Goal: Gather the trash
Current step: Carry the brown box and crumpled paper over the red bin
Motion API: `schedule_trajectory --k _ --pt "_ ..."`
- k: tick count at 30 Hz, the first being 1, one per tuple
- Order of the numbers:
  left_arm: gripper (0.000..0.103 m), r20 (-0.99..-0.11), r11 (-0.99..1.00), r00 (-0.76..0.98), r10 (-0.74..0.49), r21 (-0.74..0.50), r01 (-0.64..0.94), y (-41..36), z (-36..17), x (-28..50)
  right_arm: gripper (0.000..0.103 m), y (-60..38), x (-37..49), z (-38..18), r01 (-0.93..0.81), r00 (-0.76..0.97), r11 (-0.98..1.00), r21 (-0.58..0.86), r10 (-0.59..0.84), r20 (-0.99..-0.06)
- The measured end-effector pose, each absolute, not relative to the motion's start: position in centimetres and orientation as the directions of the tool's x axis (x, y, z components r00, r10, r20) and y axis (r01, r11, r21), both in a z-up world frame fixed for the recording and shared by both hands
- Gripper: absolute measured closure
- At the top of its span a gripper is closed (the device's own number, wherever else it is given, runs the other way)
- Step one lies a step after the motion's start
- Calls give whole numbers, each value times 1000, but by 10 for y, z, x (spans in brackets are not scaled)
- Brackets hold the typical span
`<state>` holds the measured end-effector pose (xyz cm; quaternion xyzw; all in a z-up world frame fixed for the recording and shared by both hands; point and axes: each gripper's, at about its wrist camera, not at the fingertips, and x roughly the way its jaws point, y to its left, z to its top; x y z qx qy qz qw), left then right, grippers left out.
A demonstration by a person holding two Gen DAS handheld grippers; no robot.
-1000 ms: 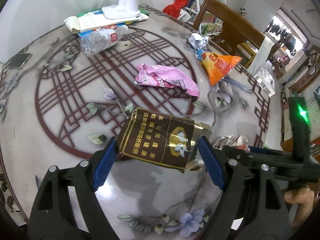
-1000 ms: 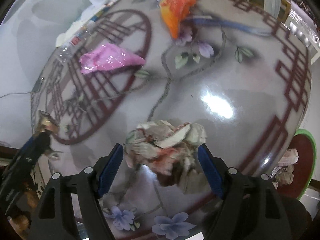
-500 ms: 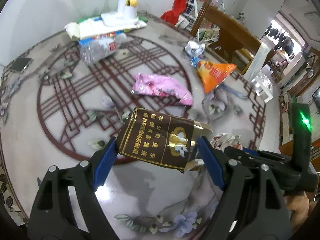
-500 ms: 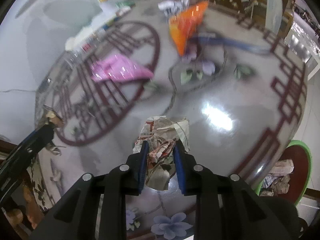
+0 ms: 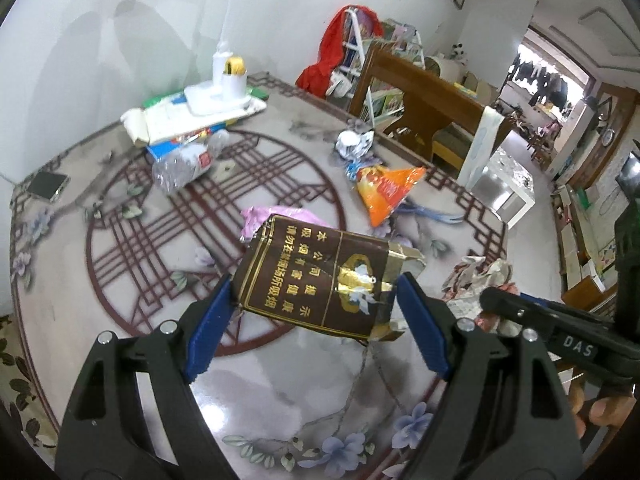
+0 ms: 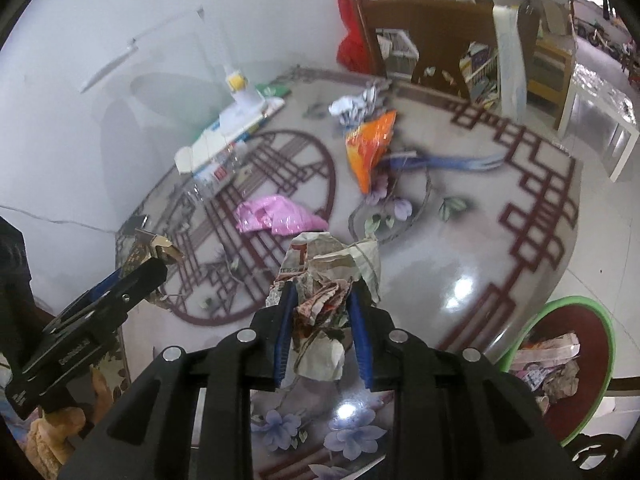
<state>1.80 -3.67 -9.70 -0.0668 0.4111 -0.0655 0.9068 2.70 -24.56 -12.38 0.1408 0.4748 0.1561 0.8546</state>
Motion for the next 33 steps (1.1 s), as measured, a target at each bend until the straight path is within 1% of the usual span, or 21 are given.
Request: schedule_trajectory --k 15,25,33 --pt "24 -675 979 709 -203 -152 136 -66 -61 6 76 -291 2 -78 -93 632 908 409 371 -680" --pt "24 -642 958 712 -284 -170 229 -106 -45 4 74 -330 -22 -71 -12 680 915 404 303 -667" --pt "24 -611 942 719 -331 -163 295 -132 -31 1 74 -362 -37 -74 63 700 908 415 256 -666"
